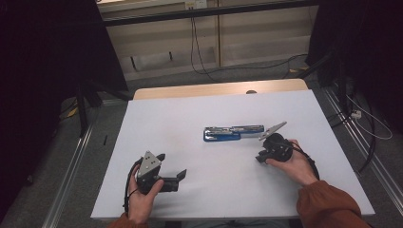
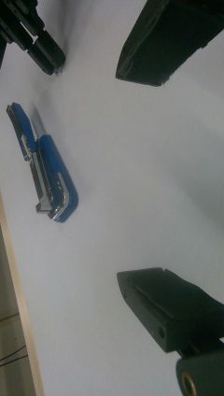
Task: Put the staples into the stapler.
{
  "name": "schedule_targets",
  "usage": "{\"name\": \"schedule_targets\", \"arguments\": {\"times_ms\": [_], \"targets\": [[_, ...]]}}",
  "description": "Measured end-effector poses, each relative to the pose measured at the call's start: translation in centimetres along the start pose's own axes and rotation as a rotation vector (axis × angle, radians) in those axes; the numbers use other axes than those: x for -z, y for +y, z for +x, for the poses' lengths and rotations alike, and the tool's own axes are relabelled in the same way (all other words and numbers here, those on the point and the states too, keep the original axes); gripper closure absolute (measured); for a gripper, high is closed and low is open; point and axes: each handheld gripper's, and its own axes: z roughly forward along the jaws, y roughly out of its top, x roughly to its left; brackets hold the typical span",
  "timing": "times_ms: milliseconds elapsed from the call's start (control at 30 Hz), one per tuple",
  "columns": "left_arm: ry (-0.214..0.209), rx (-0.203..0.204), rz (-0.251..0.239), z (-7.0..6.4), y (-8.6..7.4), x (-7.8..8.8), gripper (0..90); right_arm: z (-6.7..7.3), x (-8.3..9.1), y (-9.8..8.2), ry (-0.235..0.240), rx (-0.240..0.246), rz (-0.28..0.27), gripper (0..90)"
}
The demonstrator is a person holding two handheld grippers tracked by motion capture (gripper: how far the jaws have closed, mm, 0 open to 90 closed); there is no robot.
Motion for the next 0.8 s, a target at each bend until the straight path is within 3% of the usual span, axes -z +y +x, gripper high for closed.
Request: {"name": "schedule_targets", "arguments": {"times_ms": [133, 800], "targets": [[0.006, 0.002, -0.001, 0.17, 0.01, 0.05, 4.5, 0.08, 0.05, 0.01, -0.007, -0.015, 0.007, 78.9], [0.001, 0.003, 0.011, 0.13, -0.03, -0.20, 4.3, -0.42, 0.30, -0.21, 0.026, -0.028, -0.011, 79.2]]}}
